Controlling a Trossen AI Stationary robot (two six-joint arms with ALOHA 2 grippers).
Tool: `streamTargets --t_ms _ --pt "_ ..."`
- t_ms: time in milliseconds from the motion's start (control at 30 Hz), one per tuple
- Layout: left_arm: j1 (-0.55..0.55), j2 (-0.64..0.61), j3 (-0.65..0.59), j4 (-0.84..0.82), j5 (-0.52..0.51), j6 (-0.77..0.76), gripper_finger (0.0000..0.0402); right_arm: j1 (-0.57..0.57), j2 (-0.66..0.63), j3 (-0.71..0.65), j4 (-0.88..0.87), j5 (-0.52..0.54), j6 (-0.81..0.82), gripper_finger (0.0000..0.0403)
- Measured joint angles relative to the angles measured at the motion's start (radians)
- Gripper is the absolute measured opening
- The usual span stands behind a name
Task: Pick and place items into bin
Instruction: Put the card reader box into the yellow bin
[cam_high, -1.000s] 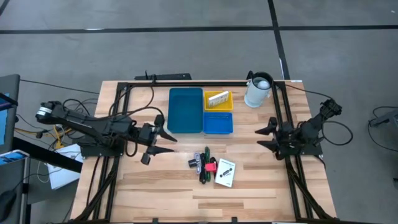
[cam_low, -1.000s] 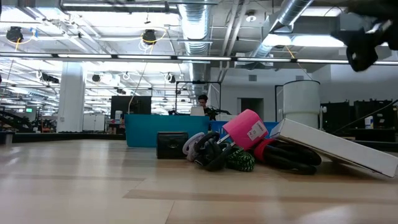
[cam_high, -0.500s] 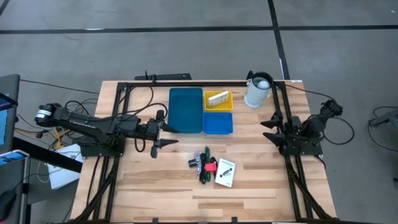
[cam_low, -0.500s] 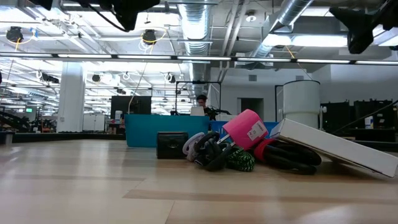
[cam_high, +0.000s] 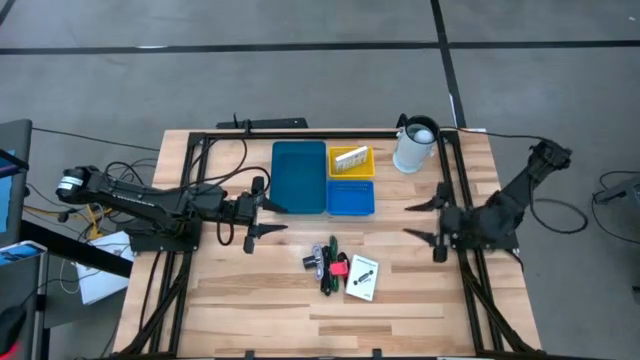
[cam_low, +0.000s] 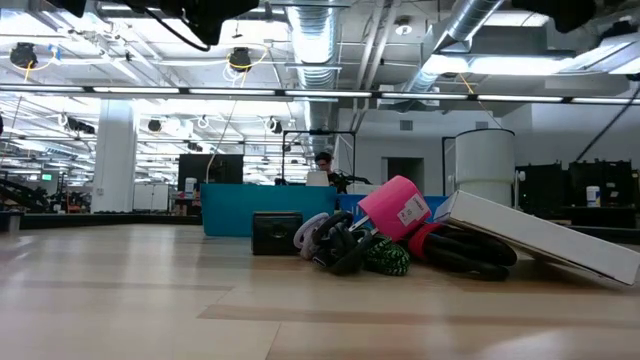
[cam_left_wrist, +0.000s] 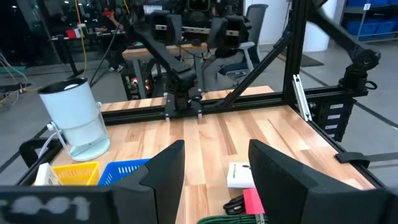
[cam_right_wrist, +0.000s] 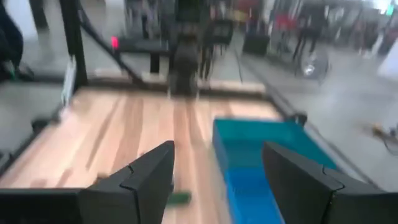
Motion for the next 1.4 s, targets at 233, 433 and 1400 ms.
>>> streamTargets --t_ms 233,433,1400 --pt "0.0 0.0 0.0 0.0 -0.005 0.003 0.0169 0.051 0.264 0.114 -0.262 -0.005 0.352 0.0235" --pt "0.0 0.0 0.0 0.0 -0.006 -0.035 0.0169 0.111 0.412 0.124 -0.344 -0.01 0.639 0.0235" --pt "0.0 0.0 0.001 -0.032 -0.006 -0.12 0.0169 0.077 1.105 0.736 -0.887 -0.123 0.98 0.0235"
